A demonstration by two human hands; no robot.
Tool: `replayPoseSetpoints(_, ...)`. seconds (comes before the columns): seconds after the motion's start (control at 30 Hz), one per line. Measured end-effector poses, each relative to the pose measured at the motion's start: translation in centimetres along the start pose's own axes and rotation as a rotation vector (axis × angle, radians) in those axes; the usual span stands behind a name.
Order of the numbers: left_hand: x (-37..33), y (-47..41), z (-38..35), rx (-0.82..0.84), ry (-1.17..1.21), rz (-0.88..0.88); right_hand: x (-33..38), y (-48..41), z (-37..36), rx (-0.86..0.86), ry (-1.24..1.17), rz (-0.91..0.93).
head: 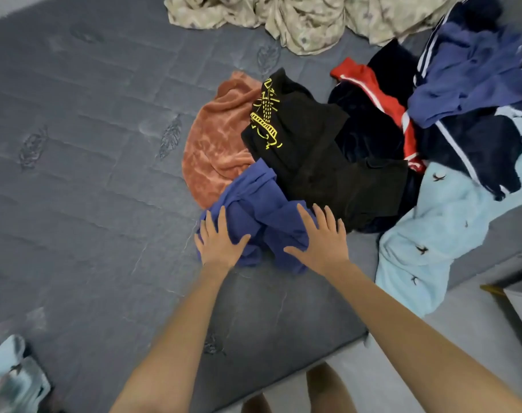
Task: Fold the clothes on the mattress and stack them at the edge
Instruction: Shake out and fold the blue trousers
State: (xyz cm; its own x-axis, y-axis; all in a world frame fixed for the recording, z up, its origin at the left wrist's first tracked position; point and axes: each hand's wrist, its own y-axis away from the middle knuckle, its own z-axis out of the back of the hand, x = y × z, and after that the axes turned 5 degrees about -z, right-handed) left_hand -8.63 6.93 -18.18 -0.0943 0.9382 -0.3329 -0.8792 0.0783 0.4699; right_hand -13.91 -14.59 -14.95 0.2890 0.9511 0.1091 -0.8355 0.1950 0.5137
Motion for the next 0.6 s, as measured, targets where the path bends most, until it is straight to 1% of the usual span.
replayPoseSetpoints(0.07,0.6,-2.1,-2.2,-0.004,0.038,0.064,-0.3,-2.5,-1.6,0.006,-0.046,-0.018)
replayPoseSetpoints(0.2,1.5,-5.2,-5.7,-0.133,0.213,0.163,-0.4,-6.5,-4.1,-0.002,-0.198,-0.051)
replayPoseSetpoints(0.27,2.0,-6.1,-6.9,-0.18,0.198,0.196,-0.4,-7.7,-4.8,-0.023,-0.18,-0.027)
replayPoseSetpoints(0.33,2.3,-6.4,-7.4,-0.231,0.181,0.191,-0.5,-8.4,-5.1,-0.051,-0.135,0.003)
replayPoseSetpoints(0.43,2.1,-5.7,-6.7,-0.276,0.377,0.117,-0.4,-8.2,-4.6,-0.062,-0.185,0.047)
replayPoseSetpoints(0.53,1.4,-3.6,-4.5,-0.334,0.468,0.07,0.2,-6.6,-3.0,-0.071,-0.344,0.077)
replayPoseSetpoints(0.6,0.7,-2.0,-2.0,-0.394,0.545,0.035,1.3,-5.1,-0.9,-0.062,-0.545,0.041)
